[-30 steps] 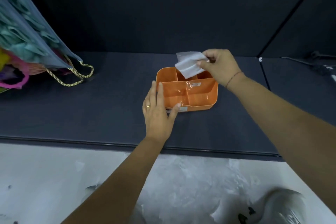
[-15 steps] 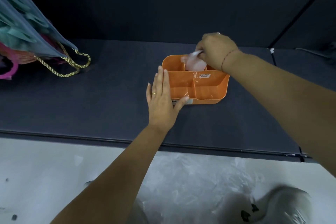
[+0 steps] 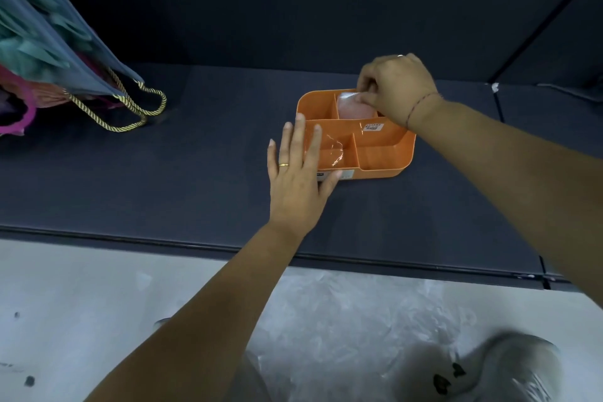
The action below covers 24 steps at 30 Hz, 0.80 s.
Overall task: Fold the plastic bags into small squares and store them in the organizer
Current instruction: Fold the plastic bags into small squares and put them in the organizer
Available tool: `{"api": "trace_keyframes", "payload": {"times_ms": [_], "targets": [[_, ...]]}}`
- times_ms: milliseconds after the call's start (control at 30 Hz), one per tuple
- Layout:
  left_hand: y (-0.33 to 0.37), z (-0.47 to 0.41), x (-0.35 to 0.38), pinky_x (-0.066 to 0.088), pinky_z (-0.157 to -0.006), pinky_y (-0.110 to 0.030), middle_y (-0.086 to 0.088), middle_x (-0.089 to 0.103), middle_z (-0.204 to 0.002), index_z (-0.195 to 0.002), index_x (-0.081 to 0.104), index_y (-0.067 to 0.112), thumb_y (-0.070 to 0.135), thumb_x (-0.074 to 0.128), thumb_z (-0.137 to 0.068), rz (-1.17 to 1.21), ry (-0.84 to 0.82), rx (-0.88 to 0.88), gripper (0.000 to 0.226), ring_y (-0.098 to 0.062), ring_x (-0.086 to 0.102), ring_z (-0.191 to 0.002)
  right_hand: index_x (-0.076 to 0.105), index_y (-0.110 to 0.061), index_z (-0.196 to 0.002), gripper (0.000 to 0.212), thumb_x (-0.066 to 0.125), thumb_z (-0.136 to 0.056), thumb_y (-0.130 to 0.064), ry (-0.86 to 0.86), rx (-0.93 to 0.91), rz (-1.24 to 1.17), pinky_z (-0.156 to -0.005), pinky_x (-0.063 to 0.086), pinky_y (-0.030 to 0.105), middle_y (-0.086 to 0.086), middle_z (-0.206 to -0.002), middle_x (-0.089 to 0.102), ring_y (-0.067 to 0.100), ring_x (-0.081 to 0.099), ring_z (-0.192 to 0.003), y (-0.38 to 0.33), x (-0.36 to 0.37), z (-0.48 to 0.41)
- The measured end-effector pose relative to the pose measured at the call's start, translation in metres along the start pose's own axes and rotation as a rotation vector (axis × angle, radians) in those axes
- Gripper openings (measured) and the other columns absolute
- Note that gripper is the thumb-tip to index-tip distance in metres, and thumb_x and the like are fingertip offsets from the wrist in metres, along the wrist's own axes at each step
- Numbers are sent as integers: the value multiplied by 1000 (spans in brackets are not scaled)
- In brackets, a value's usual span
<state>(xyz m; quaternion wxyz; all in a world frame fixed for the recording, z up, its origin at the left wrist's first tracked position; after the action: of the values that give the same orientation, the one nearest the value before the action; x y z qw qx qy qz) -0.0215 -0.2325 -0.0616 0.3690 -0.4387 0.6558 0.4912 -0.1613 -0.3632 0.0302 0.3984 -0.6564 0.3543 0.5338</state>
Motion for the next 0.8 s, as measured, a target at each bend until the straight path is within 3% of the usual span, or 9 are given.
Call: {"api": "trace_keyframes", "payload": {"times_ms": [133,200,367,467,667,800], "targets": [[5,12,11,3,-121,-46,-10,22,-162,-153,27,16,52,31,-99,-137,-22,172,65,-28,14,-150,65,-18,-92,11,64,-90,-28,11,16,20,-99,33,37,1,-100,63,21,56,-99,-2,6,-7],[1,17,17,1,-121,-44,-8,23,-162,-154,23,18,54,26,-99,-178,-67,195,66,-26,15,-150,62,-18,-89,13,66,-88,-31,23,30,49,-97,33,37,2,-101,63,22,55,-100,-5,11,-10],[-4,19,20,0,-122,-40,-6,19,-163,-155,13,19,55,24,-99,-201,-104,218,68,-24,10,-151,54,-16,-108,46,76,-77,-42,81,170,80,-98,33,39,6,-113,55,27,48,-113,2,20,-12],[-4,19,20,-1,-122,-40,-7,17,-163,-155,13,19,55,24,-99,-197,-103,227,68,-24,9,-151,53,-16,-115,54,77,-76,-45,44,250,78,-104,31,41,7,-121,53,27,46,-120,7,26,-12],[-3,31,15,9,-122,-45,-10,21,-162,-155,21,14,49,31,-100,-209,-56,264,66,-27,14,-150,55,-17,-113,54,75,-75,-51,86,240,-116,-104,30,38,4,-119,52,24,45,-118,9,16,2],[-5,43,17,16,-121,-47,-12,22,-161,-155,19,13,48,34,-100,-231,-66,305,67,-28,16,-150,58,-15,-101,31,71,-83,-36,269,244,-313,-98,39,34,1,-106,52,20,50,-105,4,6,49]]}}
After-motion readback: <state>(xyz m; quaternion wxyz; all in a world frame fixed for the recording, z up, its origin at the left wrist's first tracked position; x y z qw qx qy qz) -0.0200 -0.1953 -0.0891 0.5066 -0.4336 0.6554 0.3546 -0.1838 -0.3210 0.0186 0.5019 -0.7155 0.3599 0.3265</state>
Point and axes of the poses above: each hand's wrist, its own z-axis away from the middle knuckle, its own x-axis out of the palm, y = z × x, the point moved 5 cm from there along -z, towards the middle knuckle
